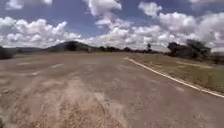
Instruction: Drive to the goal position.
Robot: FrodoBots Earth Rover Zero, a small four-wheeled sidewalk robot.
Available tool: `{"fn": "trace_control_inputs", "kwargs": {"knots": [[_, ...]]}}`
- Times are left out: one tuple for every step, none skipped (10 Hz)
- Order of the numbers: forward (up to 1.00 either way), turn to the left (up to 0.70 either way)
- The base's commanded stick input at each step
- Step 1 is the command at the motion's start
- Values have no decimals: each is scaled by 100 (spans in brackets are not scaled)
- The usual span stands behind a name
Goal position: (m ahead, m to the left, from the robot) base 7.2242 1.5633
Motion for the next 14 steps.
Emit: {"fn": "trace_control_inputs", "kwargs": {"knots": [[53,0],[0,0],[0,0],[0,0],[0,0],[0,0],[0,0],[0,0],[0,0],[0,0],[17,0],[83,0],[100,0],[100,0]]}}
